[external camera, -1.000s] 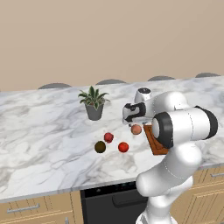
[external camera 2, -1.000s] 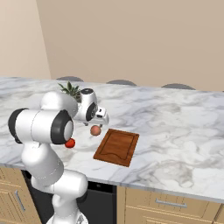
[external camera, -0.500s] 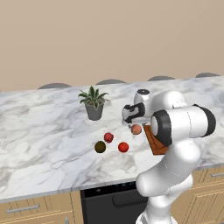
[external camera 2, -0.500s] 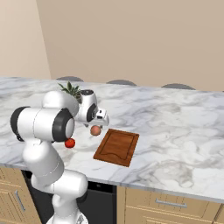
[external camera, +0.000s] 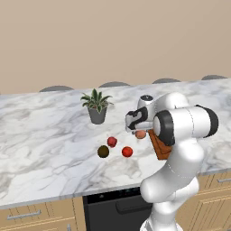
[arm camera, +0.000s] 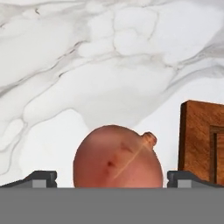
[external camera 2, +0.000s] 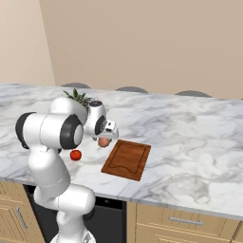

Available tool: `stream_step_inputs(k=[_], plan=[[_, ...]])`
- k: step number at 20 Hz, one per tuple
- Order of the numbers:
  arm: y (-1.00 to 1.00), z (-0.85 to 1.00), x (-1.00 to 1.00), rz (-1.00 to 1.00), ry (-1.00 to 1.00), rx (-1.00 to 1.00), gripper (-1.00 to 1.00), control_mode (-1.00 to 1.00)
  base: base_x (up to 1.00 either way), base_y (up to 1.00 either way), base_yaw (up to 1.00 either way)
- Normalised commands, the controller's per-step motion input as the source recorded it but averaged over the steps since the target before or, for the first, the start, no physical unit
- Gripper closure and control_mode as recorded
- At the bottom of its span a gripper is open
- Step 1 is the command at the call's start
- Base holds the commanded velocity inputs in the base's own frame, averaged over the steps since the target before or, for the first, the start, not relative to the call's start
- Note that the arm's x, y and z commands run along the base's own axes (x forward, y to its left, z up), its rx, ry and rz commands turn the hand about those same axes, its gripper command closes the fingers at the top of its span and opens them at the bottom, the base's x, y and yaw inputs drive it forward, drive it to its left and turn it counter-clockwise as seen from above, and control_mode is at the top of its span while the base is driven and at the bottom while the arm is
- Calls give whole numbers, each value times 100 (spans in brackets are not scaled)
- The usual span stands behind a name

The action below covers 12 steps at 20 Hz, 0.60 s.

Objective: Place the avocado, onion, tomato, and bell pepper on the cutting board.

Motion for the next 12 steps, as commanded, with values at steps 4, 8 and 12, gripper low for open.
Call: stream_step_inputs(k=[4, 8, 12], plan=[[0, -14, 10, 0, 0, 0, -100, -100, 0, 0, 0], [0, -8, 6, 0, 0, 0, 100, -100, 0, 0, 0], [0, 15, 1, -4, 0, 2, 100, -100, 0, 0, 0]])
